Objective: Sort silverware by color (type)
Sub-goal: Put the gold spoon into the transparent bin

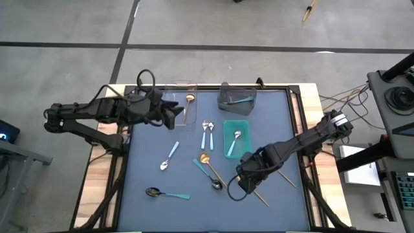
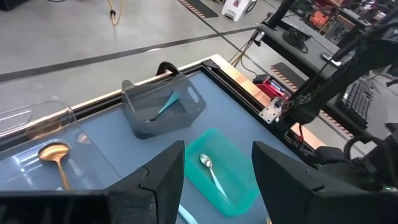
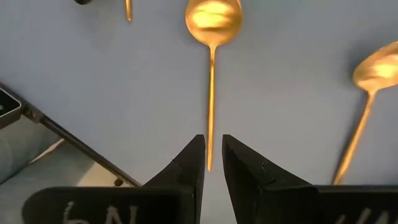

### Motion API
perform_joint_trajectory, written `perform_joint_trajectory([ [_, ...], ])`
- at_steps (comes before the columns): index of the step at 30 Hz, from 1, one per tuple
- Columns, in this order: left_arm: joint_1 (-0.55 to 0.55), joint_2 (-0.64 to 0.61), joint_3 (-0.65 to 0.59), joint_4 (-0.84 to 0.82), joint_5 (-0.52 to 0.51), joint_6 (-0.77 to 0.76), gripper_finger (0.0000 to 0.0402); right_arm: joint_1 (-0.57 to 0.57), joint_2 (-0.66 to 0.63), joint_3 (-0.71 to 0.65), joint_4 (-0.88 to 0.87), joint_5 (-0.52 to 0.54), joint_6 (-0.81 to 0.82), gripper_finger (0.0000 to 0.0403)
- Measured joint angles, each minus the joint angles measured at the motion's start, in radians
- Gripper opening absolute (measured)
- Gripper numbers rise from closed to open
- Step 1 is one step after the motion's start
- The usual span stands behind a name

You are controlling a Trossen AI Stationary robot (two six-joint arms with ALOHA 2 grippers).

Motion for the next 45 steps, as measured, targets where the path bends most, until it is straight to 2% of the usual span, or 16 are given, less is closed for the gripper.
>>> perform_joint_trajectory([
  [10,-0.006,0.000,0.000,0.000,-0.002,-0.019,0.0170,0.046,0.003,-0.165,0.188,0.001,0.110,0.0047],
  [15,-0.006,0.000,0.000,0.000,-0.002,-0.028,0.0170,0.046,0.004,-0.247,0.336,0.022,0.147,0.0053],
  [17,-0.007,0.000,0.000,0.000,-0.002,-0.035,0.0170,0.046,0.005,-0.274,0.396,0.024,0.149,0.0065],
  [25,-0.008,0.000,0.000,0.000,-0.002,-0.042,0.0170,0.046,0.005,-0.340,0.423,0.073,0.153,0.0130],
  [30,-0.008,0.000,-0.001,0.000,-0.002,-0.042,0.0170,0.046,0.035,-0.361,0.483,0.074,0.128,0.0151],
  [39,-0.008,0.000,-0.001,0.000,-0.002,-0.042,0.0170,0.046,0.142,-0.339,0.539,0.075,0.107,0.0145],
  [45,-0.008,0.000,-0.001,0.000,-0.010,-0.042,0.0170,0.047,0.154,-0.323,0.517,0.107,0.104,0.0111],
])
